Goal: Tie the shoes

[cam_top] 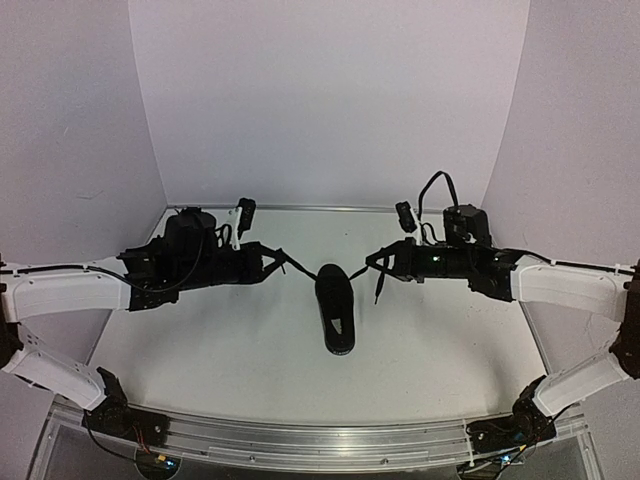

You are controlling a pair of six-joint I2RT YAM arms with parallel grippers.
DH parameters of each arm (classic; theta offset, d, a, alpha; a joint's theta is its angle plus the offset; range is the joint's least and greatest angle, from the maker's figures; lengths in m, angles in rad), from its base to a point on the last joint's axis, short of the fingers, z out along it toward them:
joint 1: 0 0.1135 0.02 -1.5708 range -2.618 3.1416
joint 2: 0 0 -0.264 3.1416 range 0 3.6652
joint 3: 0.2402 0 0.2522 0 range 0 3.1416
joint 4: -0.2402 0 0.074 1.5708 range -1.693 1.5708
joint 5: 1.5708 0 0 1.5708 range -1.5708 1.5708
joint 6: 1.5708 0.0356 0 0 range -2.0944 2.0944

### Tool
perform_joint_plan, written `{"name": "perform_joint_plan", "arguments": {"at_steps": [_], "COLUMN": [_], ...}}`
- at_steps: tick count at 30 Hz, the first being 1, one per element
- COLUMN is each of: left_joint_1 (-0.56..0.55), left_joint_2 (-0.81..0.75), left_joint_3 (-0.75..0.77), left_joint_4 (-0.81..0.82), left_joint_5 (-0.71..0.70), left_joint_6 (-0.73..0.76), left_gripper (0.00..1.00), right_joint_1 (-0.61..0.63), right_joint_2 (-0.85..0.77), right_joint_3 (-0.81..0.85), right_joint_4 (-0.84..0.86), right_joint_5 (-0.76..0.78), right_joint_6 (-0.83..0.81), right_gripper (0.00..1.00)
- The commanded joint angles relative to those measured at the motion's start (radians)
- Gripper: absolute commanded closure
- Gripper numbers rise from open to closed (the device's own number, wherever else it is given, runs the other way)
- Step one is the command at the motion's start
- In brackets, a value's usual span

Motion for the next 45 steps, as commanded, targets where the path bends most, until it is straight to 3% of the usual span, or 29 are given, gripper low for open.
{"name": "perform_joint_plan", "arguments": {"at_steps": [1, 12, 16, 21, 26, 45], "left_joint_1": [-0.001, -0.001, -0.001, -0.001, -0.001, -0.073], "left_joint_2": [0.079, 0.304, 0.282, 0.274, 0.279, 0.284], "left_joint_3": [0.095, 0.281, 0.293, 0.424, 0.505, 0.466], "left_joint_4": [-0.094, -0.064, -0.080, -0.233, -0.284, -0.372], "left_joint_5": [0.107, 0.314, 0.352, 0.409, 0.468, 0.520], "left_joint_6": [0.056, 0.096, 0.136, 0.247, 0.321, 0.561], "left_gripper": [1.00, 1.00, 1.00, 1.00, 1.00, 1.00], "right_joint_1": [0.000, 0.003, -0.008, -0.044, -0.053, -0.055], "right_joint_2": [0.022, 0.162, 0.178, 0.217, 0.261, 0.452], "right_joint_3": [0.063, 0.177, 0.195, 0.233, 0.302, 0.459], "right_joint_4": [0.025, 0.068, 0.059, 0.056, 0.055, 0.122], "right_joint_5": [-0.068, -0.179, -0.164, -0.163, -0.180, -0.322], "right_joint_6": [-0.038, -0.060, -0.090, -0.094, -0.096, -0.022], "right_gripper": [0.98, 0.98, 0.97, 0.97, 0.97, 0.96]}}
